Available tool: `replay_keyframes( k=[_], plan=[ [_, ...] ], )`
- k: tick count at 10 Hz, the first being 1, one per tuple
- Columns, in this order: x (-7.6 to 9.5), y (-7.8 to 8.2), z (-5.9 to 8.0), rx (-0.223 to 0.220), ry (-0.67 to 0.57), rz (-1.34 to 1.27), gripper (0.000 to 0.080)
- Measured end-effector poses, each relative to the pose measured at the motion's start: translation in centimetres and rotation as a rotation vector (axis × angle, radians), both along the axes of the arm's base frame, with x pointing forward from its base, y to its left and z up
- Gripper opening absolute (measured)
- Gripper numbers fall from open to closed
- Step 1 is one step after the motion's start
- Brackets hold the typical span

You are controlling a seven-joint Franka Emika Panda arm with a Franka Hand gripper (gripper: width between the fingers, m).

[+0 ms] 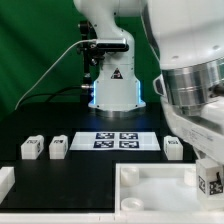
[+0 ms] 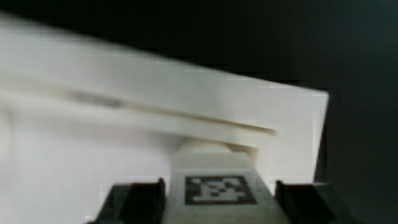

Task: Assemble one leg

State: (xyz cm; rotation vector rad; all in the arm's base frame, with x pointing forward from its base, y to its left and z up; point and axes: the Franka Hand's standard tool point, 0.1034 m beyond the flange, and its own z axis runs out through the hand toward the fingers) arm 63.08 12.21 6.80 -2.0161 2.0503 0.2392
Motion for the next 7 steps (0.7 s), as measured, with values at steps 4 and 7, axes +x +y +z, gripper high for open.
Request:
replay_keyframes(
  k=[4, 7],
  plan=[
    [-0.03, 0.17, -0.06, 0.001, -0.002, -0.002, 0.0295],
    [0.15, -0.15, 0.12, -0.048, -0.113, 0.396, 0.054]
  ],
)
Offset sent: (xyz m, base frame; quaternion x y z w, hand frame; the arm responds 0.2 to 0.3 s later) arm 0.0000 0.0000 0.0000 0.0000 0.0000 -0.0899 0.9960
